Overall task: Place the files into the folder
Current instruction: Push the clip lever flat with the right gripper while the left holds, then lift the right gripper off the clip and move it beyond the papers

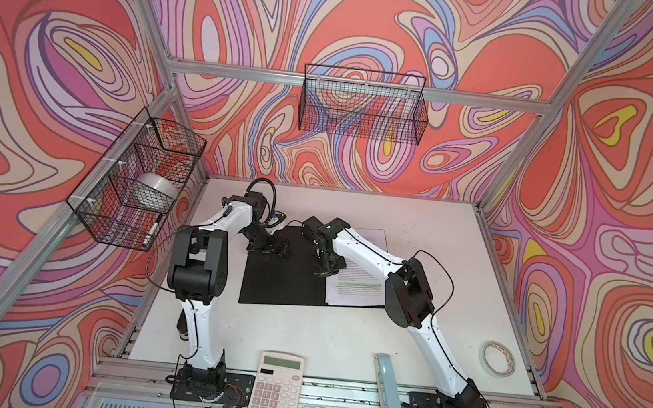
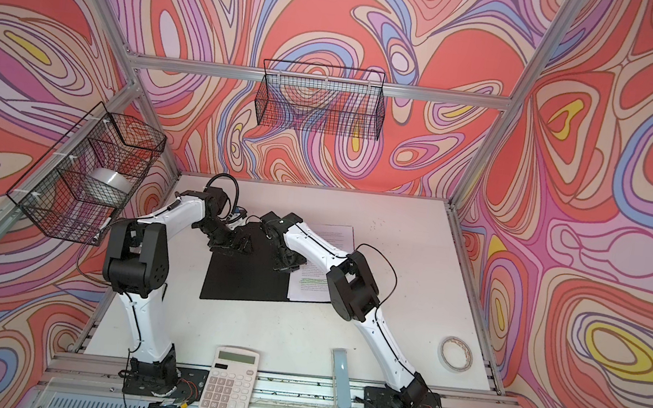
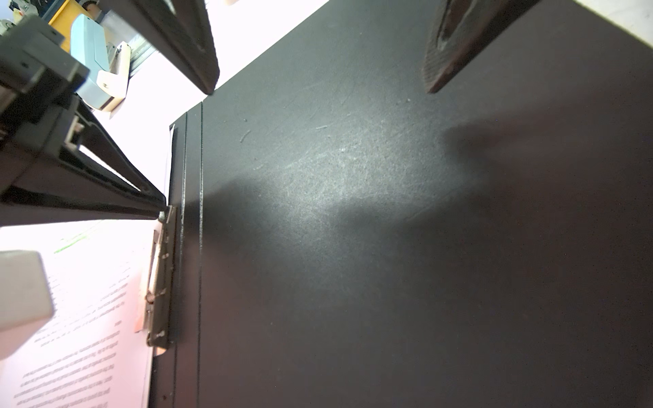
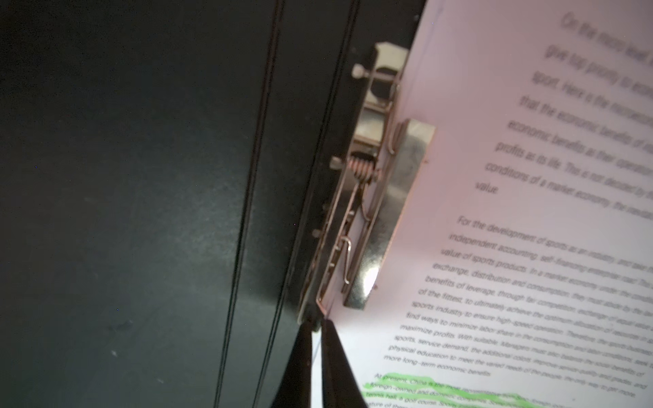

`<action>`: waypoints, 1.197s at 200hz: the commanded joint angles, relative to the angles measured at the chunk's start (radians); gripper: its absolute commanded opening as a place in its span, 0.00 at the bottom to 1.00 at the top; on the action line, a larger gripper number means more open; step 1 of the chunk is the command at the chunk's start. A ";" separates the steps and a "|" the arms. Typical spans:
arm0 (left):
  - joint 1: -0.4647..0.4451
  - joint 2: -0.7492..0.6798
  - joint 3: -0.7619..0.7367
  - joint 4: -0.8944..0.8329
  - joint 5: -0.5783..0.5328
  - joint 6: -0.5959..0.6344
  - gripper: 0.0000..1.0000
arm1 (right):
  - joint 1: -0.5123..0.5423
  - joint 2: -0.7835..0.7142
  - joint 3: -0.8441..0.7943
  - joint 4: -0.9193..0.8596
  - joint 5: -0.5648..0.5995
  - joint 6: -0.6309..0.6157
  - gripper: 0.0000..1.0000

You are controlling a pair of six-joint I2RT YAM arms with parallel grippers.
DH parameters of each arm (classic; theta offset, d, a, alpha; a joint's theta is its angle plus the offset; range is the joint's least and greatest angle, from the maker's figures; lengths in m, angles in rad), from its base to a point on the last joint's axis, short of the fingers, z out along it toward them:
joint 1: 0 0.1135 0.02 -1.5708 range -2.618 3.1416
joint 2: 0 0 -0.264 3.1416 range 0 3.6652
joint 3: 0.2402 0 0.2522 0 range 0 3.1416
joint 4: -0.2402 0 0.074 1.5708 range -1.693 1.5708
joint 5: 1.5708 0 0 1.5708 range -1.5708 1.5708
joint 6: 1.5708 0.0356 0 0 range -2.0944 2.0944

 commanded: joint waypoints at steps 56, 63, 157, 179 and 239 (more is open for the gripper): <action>0.014 0.007 0.023 -0.041 0.027 0.029 0.91 | -0.010 0.058 -0.003 -0.029 0.004 -0.014 0.08; 0.014 0.005 0.025 -0.045 0.033 0.031 0.91 | -0.010 0.051 0.005 -0.029 -0.004 -0.016 0.08; 0.014 -0.034 0.050 -0.064 0.039 0.038 0.91 | -0.015 0.010 0.091 -0.049 -0.038 -0.021 0.14; 0.016 -0.049 0.048 -0.058 0.000 0.026 0.92 | -0.015 -0.020 0.109 -0.032 -0.028 -0.016 0.15; 0.042 -0.109 0.026 -0.083 -0.131 0.004 0.93 | -0.057 -0.286 -0.080 0.171 -0.047 0.079 0.25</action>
